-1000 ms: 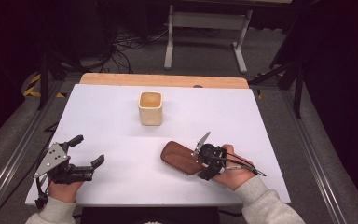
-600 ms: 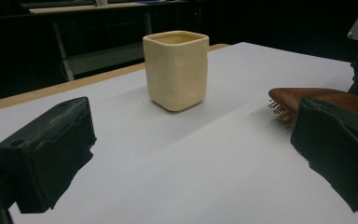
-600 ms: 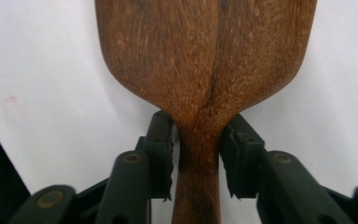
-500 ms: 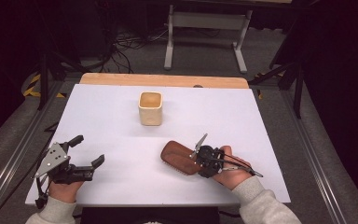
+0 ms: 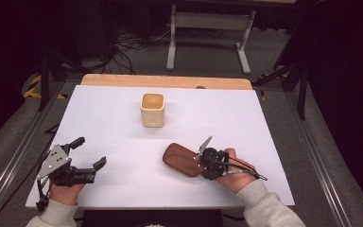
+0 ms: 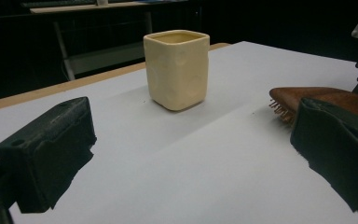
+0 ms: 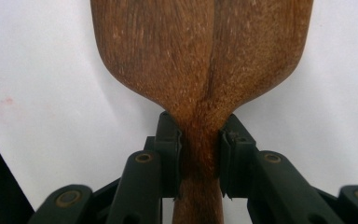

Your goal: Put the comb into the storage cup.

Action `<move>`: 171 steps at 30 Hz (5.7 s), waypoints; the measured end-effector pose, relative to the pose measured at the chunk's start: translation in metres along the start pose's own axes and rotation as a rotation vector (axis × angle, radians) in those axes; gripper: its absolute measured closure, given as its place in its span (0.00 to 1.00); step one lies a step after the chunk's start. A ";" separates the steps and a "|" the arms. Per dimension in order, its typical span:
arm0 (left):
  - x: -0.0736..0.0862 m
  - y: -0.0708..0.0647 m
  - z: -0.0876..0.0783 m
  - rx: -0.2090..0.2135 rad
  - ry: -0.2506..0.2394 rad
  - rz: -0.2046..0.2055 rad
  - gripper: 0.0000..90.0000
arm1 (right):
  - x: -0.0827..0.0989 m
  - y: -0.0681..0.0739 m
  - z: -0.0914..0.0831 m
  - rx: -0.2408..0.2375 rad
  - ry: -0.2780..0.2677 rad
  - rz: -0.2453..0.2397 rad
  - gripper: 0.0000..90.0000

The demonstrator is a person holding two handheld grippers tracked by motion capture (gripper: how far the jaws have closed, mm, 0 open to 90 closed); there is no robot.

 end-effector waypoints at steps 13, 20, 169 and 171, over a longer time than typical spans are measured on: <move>0.001 0.000 0.000 -0.002 0.004 -0.005 0.01 | -0.012 0.000 -0.009 0.027 -0.098 -0.018 0.81; 0.000 0.000 0.000 -0.001 0.003 -0.002 0.01 | -0.023 0.000 -0.021 0.040 -0.194 -0.024 0.81; -0.066 -0.095 0.116 0.326 0.167 -0.201 0.45 | -0.104 0.016 -0.034 0.225 -0.871 -0.136 0.80; -0.069 -0.096 0.114 0.345 0.151 -0.207 0.50 | -0.104 0.016 -0.034 0.222 -0.867 -0.140 0.79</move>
Point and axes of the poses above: each handheld gripper's, and its own axes: z roughly forward along the jaws, x roughly out of its underside, y roughly to its left, the point moved 10 cm from there along z, roughly forward along the jaws, and after that the axes turned 13 degrees about -y, right-handed, at the moved point
